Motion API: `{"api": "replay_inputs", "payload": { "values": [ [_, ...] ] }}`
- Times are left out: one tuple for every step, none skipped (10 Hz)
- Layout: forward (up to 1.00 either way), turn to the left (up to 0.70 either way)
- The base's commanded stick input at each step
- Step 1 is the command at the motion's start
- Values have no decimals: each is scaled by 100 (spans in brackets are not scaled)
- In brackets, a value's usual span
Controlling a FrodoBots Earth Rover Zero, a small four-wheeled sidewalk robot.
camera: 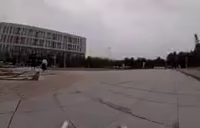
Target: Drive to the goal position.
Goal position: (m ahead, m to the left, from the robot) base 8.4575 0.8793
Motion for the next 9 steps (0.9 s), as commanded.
{"api": "replay_inputs", "payload": {
  "values": [
    [70,0],
    [70,0],
    [70,0],
    [70,0],
    [70,0],
    [70,0],
    [70,0],
    [70,0],
    [70,0]
  ]
}}
